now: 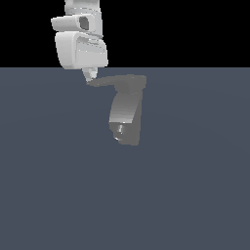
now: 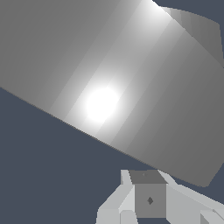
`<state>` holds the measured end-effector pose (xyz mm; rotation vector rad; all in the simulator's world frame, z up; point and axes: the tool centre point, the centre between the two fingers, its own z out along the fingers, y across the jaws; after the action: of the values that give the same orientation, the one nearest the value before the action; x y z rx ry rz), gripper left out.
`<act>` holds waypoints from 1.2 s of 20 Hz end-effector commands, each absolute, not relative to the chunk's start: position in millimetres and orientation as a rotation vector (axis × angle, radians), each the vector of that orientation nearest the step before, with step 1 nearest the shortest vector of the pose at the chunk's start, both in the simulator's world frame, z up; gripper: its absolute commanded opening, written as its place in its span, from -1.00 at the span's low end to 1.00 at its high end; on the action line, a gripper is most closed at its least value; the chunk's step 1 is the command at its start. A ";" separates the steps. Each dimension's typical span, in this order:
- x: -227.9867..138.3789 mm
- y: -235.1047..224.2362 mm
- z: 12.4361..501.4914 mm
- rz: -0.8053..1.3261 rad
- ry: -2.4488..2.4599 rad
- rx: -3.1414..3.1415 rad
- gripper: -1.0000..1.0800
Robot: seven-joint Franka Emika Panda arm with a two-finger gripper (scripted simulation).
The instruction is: Turn on the faucet by rotating a designated handle.
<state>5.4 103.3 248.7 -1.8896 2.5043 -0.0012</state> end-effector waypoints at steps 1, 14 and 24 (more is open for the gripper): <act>-2.3 95.2 248.8 -0.002 2.515 -1.881 -1.00; -39.7 80.6 248.9 -0.001 2.518 -1.878 -1.00; -57.4 68.5 248.7 0.000 2.515 -1.881 -1.00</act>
<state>-55.8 76.0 248.7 -1.8873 2.5084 0.0004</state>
